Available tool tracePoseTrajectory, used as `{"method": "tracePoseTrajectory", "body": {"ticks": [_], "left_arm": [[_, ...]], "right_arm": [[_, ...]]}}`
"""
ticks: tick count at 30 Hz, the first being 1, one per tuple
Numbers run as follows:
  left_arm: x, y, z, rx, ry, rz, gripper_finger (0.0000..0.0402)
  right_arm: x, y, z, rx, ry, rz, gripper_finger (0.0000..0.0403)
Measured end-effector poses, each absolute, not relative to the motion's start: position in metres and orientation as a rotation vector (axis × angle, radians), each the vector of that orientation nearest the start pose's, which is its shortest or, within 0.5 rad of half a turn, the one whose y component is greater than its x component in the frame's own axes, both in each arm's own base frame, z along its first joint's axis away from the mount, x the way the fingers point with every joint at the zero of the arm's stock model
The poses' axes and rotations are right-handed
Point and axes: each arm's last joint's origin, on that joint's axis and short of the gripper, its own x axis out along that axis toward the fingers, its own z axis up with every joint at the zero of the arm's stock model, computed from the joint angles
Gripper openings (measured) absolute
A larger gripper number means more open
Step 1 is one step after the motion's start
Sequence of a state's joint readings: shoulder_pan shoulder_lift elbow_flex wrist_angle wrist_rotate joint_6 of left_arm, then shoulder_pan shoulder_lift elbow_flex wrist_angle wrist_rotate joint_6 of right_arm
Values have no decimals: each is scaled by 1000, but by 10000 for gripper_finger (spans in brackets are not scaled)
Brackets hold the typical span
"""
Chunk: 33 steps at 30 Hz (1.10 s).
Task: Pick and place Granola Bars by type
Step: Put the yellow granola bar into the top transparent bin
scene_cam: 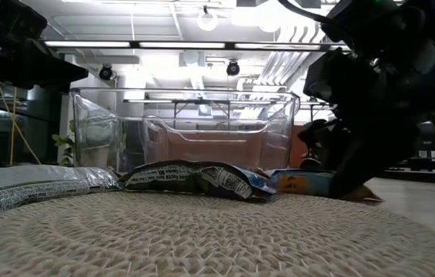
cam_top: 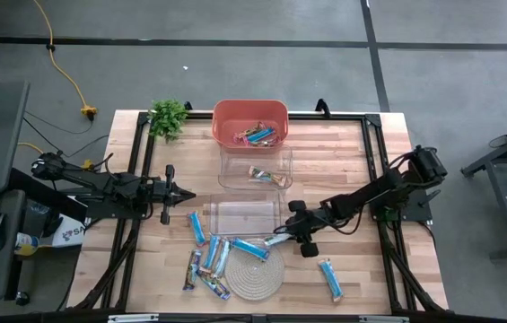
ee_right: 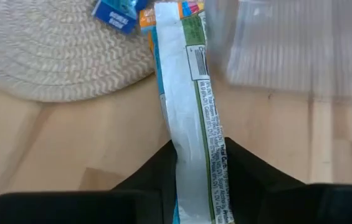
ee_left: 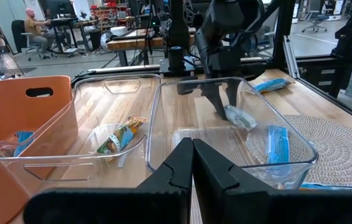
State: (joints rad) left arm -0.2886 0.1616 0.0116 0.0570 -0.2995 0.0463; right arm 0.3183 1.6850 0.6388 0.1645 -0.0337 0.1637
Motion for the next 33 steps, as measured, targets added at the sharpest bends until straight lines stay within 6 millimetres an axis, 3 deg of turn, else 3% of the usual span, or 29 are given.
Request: {"method": "tracePoseTrajectory", "body": {"ticks": [15, 25, 33], "left_arm": [[104, -22, 160, 73, 90, 9, 7], [104, -22, 160, 73, 89, 9, 7], [104, -22, 160, 73, 89, 9, 7]], "right_arm": [[263, 104, 142, 480, 953, 532, 94], [272, 115, 195, 623, 571, 688, 94], [268, 110, 240, 618, 240, 675, 94]]}}
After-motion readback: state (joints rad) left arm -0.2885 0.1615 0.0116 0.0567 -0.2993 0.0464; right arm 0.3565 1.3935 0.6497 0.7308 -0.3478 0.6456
